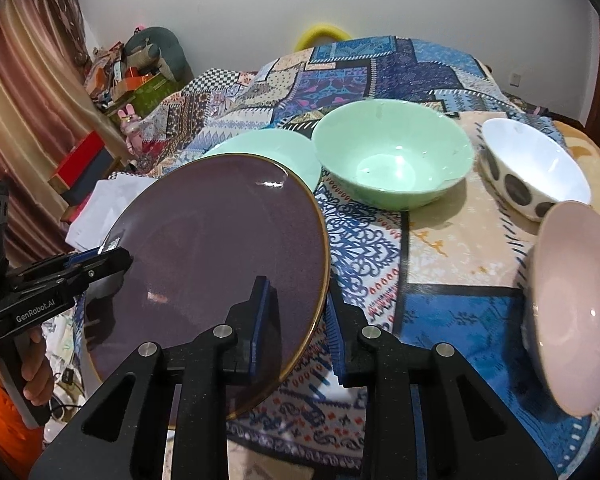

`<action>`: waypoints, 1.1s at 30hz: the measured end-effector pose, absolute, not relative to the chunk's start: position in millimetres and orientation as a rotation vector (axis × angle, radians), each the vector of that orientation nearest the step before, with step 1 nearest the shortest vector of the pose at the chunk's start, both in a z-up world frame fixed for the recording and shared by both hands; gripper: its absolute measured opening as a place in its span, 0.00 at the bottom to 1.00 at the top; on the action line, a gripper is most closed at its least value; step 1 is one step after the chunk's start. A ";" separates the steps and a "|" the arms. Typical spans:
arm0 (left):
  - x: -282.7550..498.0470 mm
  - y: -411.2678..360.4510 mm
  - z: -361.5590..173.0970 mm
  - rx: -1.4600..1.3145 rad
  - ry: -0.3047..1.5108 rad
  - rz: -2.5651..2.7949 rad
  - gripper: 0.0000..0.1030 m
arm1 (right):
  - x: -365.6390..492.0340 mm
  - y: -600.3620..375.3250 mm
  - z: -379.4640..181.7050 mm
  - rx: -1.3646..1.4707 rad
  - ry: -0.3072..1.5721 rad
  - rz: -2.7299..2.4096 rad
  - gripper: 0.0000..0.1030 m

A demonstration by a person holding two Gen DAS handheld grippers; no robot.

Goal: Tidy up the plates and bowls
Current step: 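Lift the dark purple plate off the white plate with both grippers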

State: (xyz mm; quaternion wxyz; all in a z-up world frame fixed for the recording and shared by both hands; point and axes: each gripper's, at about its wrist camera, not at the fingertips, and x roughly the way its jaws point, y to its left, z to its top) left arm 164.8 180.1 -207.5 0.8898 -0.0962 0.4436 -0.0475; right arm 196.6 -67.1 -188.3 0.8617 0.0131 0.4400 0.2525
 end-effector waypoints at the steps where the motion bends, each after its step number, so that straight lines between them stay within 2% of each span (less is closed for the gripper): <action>1: 163.2 177.3 -205.3 -0.198 0.918 -0.100 0.28 | 194.8 -69.3 -186.3 0.028 0.919 0.528 0.23; 18: 130.0 119.3 -172.1 -0.171 0.892 -0.145 0.28 | 161.6 -119.6 -164.9 0.054 0.878 0.487 0.23; 33: 120.5 67.6 -187.7 -0.161 0.965 -0.194 0.28 | 143.3 -168.8 -184.0 0.078 0.911 0.440 0.23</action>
